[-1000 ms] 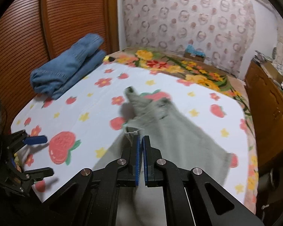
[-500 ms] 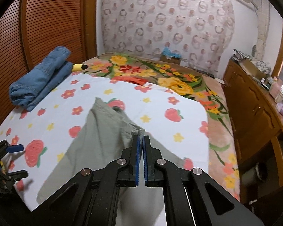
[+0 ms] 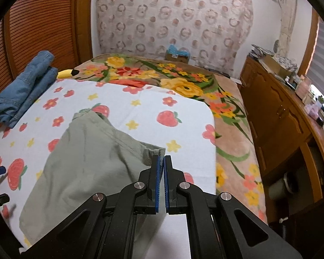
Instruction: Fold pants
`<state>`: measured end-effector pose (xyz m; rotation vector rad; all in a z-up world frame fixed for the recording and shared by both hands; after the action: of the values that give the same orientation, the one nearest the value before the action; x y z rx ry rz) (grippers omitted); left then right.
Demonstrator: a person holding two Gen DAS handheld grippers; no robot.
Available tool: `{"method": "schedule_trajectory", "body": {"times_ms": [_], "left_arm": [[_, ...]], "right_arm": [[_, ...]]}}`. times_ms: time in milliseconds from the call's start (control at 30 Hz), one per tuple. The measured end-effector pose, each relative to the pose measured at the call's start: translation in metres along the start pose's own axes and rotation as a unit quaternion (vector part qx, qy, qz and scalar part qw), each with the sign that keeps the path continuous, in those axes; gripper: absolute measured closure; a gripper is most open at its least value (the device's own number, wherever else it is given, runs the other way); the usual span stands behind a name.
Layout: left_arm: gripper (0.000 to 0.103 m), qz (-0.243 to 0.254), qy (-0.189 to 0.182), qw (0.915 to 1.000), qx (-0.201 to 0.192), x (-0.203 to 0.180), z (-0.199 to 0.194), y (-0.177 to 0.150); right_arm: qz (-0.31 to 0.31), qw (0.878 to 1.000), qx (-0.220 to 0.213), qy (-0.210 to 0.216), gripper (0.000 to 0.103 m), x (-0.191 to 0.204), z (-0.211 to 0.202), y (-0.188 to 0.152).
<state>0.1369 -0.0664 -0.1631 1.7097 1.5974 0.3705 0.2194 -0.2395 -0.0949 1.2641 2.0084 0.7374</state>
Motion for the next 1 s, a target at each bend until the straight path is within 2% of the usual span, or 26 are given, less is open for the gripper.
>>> {"method": "schedule_trajectory", "body": {"times_ms": [333,567,833,1000], "left_arm": [[0.017,0.000,0.001,1.0000,0.000,0.000,0.001,-0.001],[0.017,0.002,0.002,1.0000,0.002,0.000,0.001,-0.002],[0.017,0.006,0.002,1.0000,0.002,-0.002,0.003,-0.003],[0.017,0.009,0.002,1.0000,0.003,-0.006,0.003,-0.003]], "right_arm": [[0.011,1.000,0.019,-0.011,0.100,-0.010,0.012,0.003],[0.018,1.000,0.015,-0.016,0.100,-0.016,0.007,0.000],[0.039,0.999,-0.008,0.020,0.100,-0.008,-0.008,-0.012],[0.037,0.998,-0.015,0.050,0.099,0.019,-0.036,-0.050]]}}
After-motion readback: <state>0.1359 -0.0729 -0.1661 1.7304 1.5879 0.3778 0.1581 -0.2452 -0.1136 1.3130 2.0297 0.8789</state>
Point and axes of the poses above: each gripper's, at about its wrist camera, not at the fingertips, and z roughly the way its jaws point, x to its left, y to its top, the point moved 8 cm from there along z, roughly the way its jaws point, and after that the axes turned 7 degrees about -z, right-handed, at the moved point
